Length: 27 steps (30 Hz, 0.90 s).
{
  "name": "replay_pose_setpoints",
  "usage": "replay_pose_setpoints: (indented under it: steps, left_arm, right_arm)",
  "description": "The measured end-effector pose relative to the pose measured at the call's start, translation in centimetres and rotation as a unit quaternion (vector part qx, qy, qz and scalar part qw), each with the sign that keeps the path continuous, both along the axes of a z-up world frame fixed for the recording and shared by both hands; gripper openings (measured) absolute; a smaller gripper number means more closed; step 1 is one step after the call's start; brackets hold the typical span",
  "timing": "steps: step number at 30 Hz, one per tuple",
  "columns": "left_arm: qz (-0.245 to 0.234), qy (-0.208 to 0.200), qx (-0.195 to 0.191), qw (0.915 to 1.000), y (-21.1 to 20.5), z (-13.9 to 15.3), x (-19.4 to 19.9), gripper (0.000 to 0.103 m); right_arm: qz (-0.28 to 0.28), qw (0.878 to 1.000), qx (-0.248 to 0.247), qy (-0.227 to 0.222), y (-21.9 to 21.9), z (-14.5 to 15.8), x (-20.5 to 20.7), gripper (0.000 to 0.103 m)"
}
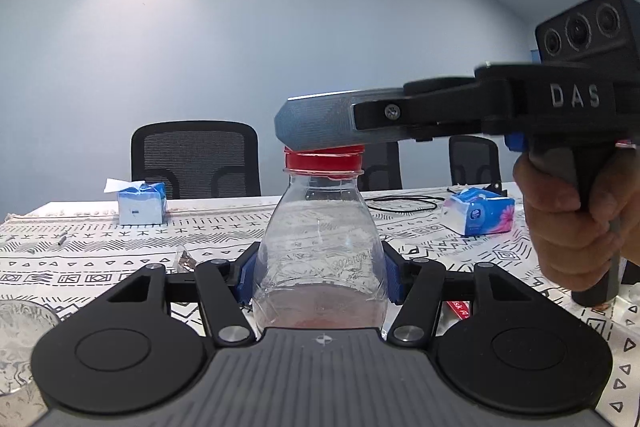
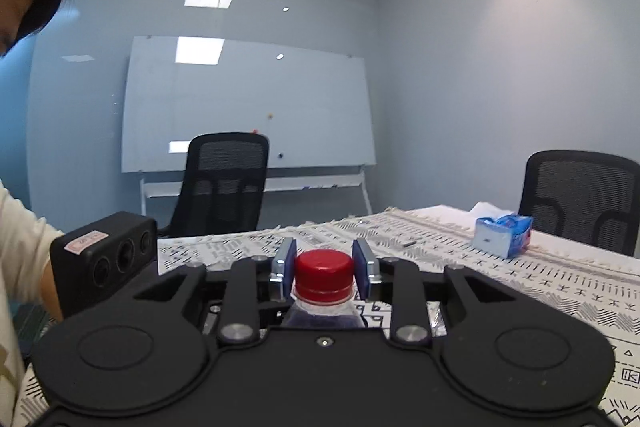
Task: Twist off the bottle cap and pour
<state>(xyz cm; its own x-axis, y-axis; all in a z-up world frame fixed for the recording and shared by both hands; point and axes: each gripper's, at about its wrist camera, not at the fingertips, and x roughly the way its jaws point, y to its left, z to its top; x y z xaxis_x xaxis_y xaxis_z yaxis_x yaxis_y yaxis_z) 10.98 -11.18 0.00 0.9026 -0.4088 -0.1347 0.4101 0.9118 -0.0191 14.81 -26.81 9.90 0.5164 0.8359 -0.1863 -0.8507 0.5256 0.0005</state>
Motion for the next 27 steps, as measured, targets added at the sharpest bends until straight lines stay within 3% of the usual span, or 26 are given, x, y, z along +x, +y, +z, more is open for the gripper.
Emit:
replay_pose_setpoints:
  steps: [2,3,5,10,27]
  left_arm:
    - [0.001,-0.003,0.001,1.0000,-0.1,0.0,-0.1,0.056]
    - [0.002,-0.005,0.003,1.0000,-0.3,-0.1,-0.1,0.056]
    - [0.003,-0.008,0.005,0.9999,-0.5,-0.1,-0.2,0.056]
    - [0.005,-0.006,0.003,1.0000,-0.5,0.0,-0.2,0.057]
    - [0.012,-0.001,-0.006,0.9999,-0.1,0.0,0.3,0.057]
  right_arm:
    - [-0.044,0.999,-0.013,-0.008,1.2,0.3,-1.5,0.036]
    - [-0.066,0.998,-0.019,-0.013,1.7,0.4,-2.3,0.046]
    - [-0.126,0.991,-0.034,-0.035,3.4,0.4,-4.0,0.058]
    - [-0.209,0.976,-0.044,-0.050,6.0,0.0,-5.6,0.058]
    - [-0.196,0.980,-0.029,-0.028,1.9,-0.1,-5.6,0.057]
